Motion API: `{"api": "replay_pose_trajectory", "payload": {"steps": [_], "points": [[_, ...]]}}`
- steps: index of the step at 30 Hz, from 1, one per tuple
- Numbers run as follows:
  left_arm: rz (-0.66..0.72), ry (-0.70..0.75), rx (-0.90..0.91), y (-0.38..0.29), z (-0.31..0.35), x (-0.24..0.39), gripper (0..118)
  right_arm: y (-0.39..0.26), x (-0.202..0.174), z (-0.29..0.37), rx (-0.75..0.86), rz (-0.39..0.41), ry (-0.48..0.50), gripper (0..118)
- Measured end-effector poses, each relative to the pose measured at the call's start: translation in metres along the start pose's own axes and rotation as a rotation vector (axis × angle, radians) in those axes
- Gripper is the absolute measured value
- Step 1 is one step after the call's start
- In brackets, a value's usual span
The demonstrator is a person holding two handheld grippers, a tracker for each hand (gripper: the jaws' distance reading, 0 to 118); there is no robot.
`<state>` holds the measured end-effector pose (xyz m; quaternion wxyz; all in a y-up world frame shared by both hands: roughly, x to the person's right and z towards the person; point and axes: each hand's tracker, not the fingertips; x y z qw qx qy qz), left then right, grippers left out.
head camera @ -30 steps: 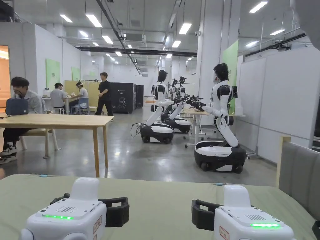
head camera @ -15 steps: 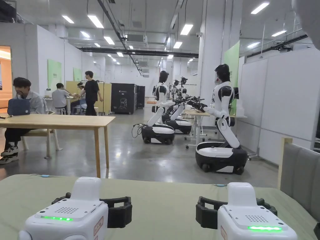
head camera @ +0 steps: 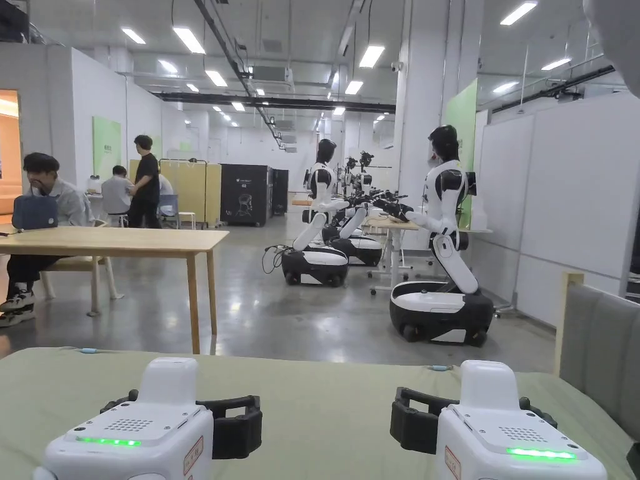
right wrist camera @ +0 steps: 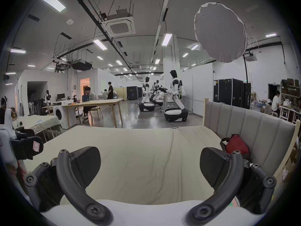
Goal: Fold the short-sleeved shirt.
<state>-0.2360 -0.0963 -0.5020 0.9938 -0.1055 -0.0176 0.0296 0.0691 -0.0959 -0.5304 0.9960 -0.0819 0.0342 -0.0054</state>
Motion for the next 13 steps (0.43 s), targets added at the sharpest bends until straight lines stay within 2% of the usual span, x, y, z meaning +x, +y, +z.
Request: {"api": "replay_pose_trajectory", "payload": {"steps": [7,13], "points": [[0.005,-0.002,-0.006,-0.0004,-0.0019,-0.0001,118,-0.0050,-0.0019,-0.0015,0.012,0.020,0.015,118],[-0.002,0.003,-0.009,-0.0013,-0.0029,0.0018,118,-0.0081,-0.0050,-0.0042,0.021,0.032,-0.014,118]]}}
